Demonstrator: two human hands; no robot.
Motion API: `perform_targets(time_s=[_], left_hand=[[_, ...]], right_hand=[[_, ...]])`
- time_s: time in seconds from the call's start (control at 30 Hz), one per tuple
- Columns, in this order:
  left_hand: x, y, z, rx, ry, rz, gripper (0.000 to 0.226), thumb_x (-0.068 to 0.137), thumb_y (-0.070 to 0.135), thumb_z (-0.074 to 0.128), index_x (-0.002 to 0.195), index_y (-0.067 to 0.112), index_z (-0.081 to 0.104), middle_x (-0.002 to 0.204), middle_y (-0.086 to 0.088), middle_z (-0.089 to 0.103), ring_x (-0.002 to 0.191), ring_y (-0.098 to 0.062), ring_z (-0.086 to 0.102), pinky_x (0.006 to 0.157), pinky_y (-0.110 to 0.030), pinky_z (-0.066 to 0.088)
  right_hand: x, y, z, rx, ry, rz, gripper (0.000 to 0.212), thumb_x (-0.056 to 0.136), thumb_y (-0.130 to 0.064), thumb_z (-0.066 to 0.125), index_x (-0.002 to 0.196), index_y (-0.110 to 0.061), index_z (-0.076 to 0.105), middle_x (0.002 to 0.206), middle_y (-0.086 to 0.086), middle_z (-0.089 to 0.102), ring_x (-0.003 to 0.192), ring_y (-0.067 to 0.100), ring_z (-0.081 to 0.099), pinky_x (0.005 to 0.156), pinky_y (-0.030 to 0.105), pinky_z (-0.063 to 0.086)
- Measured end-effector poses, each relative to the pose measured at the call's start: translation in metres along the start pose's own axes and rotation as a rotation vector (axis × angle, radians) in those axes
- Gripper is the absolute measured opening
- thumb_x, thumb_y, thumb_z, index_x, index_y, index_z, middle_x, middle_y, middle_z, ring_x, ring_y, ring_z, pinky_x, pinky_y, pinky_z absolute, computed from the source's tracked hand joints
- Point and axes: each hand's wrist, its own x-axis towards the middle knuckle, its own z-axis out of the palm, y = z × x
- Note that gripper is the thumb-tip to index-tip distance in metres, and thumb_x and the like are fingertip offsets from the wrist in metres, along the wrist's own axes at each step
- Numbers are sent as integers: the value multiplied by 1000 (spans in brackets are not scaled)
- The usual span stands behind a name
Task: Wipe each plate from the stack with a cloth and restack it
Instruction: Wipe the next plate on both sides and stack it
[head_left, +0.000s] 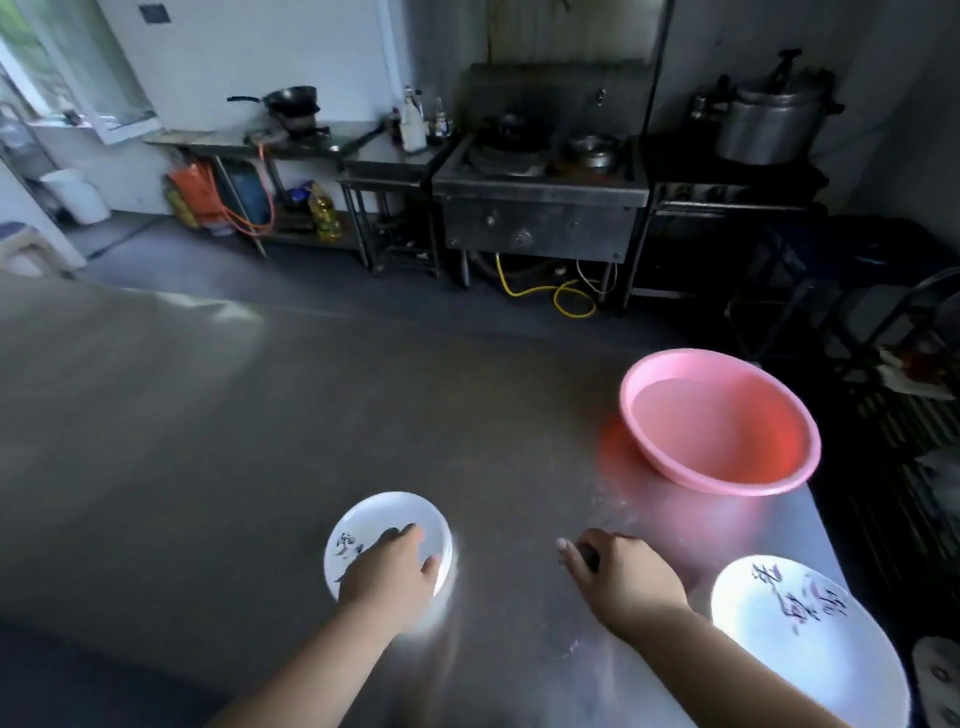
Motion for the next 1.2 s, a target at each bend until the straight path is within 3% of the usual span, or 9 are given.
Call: perform_targets(time_s=[0.13,0.23,0.33,0.47,0.7,0.8,0.9,1.1,1.2], left_hand=[[22,-73,7,35,69,-127,27,96,48,52,108,24,52,109,4,53,89,-21,63,75,-36,56],[37,-112,13,9,76,-177,38,94,49,56,121,22,52,118,0,56,100,-25,66,80,-38,57],[51,-137,18,-5,30,-164,31,97,49,54,113,23,51,110,2,65,97,-24,68,79,-38,57],[59,-149,15,-104,-46,-63,16,100,36,56,96,26,44,94,4,65,80,-21,63,69,-36,53],[58,-158,18,-331,-66,-47,8,102,21,59,105,19,51,87,9,60,75,-11,60,55,-22,44],[60,-161,21,-429,-63,-22,6,103,25,59,105,25,54,81,8,63,70,-6,60,58,-24,49],[55,-154,17,-516,-37,-8,9,103,29,60,112,30,58,79,11,65,69,0,61,55,-17,42],[40,-127,26,-619,-10,59,24,97,30,64,118,41,60,75,10,64,71,-8,61,70,-36,58],[24,-99,35,-607,-49,140,30,97,27,64,122,43,60,77,14,61,72,-7,58,68,-28,53]], right_hand=[[20,-59,40,42,-79,37,53,97,-70,40,80,-26,63,81,-11,71,74,13,66,66,30,55],[32,-96,67,60,-141,89,44,96,-58,49,76,-20,56,77,-4,65,71,17,62,59,31,48],[47,-127,89,45,-200,147,29,89,-46,52,77,-20,54,76,-3,62,71,20,59,52,29,38],[60,-151,114,13,-282,184,22,88,-45,52,88,-24,55,83,-6,64,78,22,63,60,28,44],[64,-158,130,-21,-304,243,20,90,-43,55,93,-24,49,83,-3,64,75,27,61,60,29,44],[66,-153,127,210,-351,377,12,84,-30,58,91,-21,56,67,-1,73,63,21,67,59,28,50],[61,-146,120,356,-317,431,10,84,-21,59,93,-20,63,63,-3,73,65,18,68,66,27,53],[24,-120,97,472,-243,436,9,88,-16,54,96,-18,58,60,5,73,53,18,68,63,26,51],[2,-90,82,445,-229,454,9,87,-18,52,95,-19,56,60,5,73,54,24,70,65,28,54]])
